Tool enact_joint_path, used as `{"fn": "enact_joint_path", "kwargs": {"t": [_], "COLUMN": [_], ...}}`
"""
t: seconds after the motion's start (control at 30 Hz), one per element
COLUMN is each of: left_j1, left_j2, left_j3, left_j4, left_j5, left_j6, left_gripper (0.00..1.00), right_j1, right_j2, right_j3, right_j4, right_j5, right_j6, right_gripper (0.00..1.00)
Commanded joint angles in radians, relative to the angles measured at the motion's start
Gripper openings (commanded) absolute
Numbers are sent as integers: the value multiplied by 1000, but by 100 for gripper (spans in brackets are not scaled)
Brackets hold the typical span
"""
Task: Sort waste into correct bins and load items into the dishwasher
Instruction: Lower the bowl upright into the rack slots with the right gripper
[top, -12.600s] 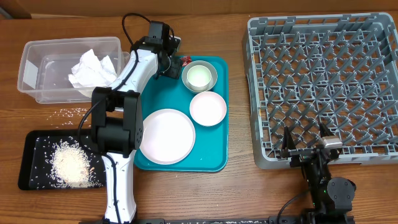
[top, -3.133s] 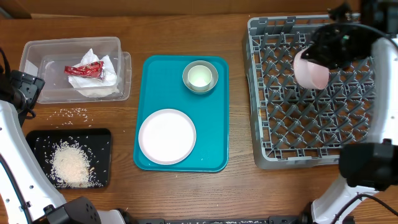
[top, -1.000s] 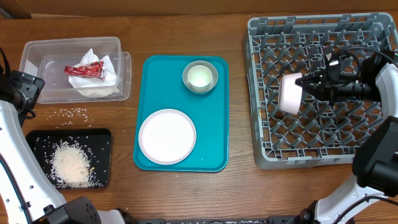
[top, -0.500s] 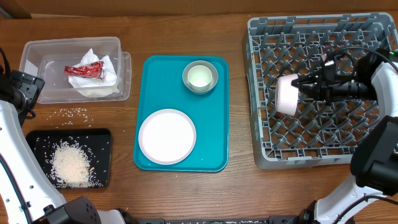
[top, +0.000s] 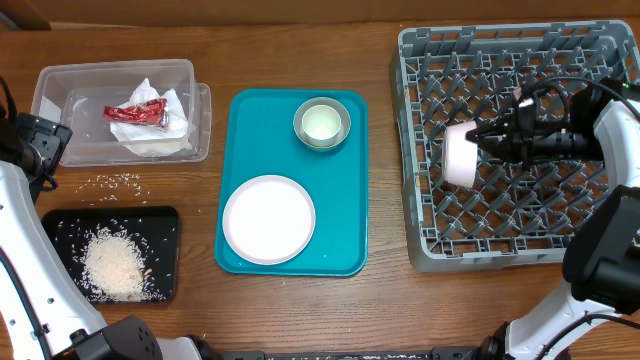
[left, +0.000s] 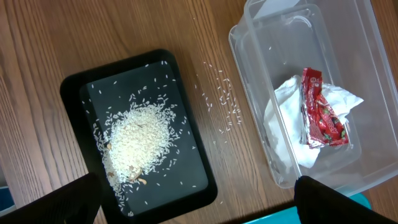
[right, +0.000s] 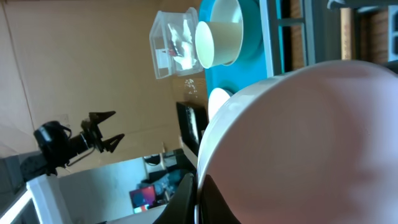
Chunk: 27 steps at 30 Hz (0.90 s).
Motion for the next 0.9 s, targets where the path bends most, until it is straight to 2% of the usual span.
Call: {"fn": "enact_joint_path", "kwargs": {"t": [0.0, 0.6, 0.87], "left_j1": [5, 5, 5], "left_j2": [6, 6, 6], "left_j3": [-5, -5, -5], "left_j4": [-1, -1, -1], "left_j5": [-14, -14, -14], "left_j6": [14, 14, 14], "left_gripper": [100, 100, 100], "right_j1": [2, -32, -54], "right_j2": [-3, -3, -3], "right_j3": [-44, -70, -69], "right_j4": [26, 68, 72], "right_j5": [12, -17, 109], "right_j6": [6, 80, 81], "right_gripper": [4, 4, 6]}}
